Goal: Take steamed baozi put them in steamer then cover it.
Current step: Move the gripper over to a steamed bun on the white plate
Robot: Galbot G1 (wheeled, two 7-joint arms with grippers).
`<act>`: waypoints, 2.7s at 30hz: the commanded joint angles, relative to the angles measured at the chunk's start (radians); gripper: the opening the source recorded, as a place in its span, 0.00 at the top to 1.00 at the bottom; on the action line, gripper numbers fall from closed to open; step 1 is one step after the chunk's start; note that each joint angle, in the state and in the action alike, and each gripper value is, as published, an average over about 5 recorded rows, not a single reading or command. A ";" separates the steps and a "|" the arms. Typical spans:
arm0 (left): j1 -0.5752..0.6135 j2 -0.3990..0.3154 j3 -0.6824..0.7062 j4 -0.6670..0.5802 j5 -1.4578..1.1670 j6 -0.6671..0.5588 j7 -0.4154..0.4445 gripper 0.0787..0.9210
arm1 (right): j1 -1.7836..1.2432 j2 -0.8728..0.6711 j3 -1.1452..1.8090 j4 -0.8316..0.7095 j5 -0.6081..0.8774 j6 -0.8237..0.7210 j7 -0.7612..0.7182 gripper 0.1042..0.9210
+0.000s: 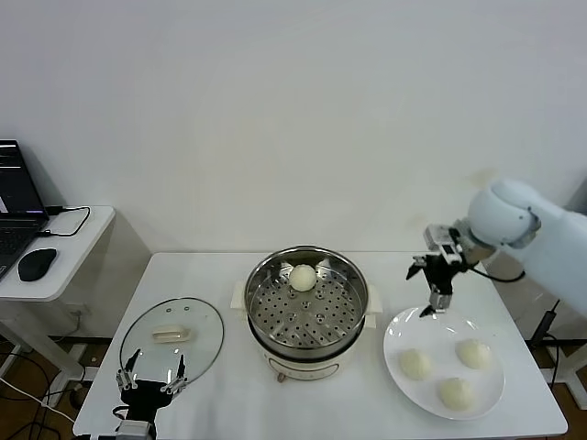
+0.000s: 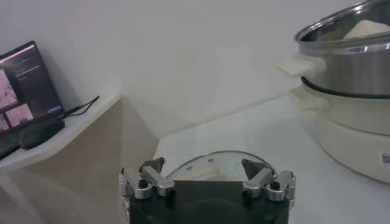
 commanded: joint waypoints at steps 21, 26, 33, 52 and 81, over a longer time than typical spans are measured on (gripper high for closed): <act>0.002 -0.001 0.002 0.045 0.011 -0.002 0.000 0.12 | -0.265 0.060 0.039 -0.049 -0.148 -0.022 0.085 0.12; -0.001 -0.002 0.002 0.052 0.012 -0.002 0.001 0.12 | -0.279 0.064 0.039 -0.054 -0.165 -0.019 0.072 0.12; -0.006 -0.002 0.004 0.061 0.015 -0.002 0.002 0.12 | -0.306 0.064 0.046 -0.062 -0.185 -0.016 0.074 0.12; -0.009 -0.005 0.009 0.079 0.022 -0.004 0.000 0.12 | -0.364 0.093 0.066 -0.102 -0.226 -0.002 0.107 0.12; -0.018 -0.004 0.014 0.093 0.022 -0.006 -0.003 0.12 | -0.367 0.093 0.097 -0.131 -0.209 -0.005 0.127 0.50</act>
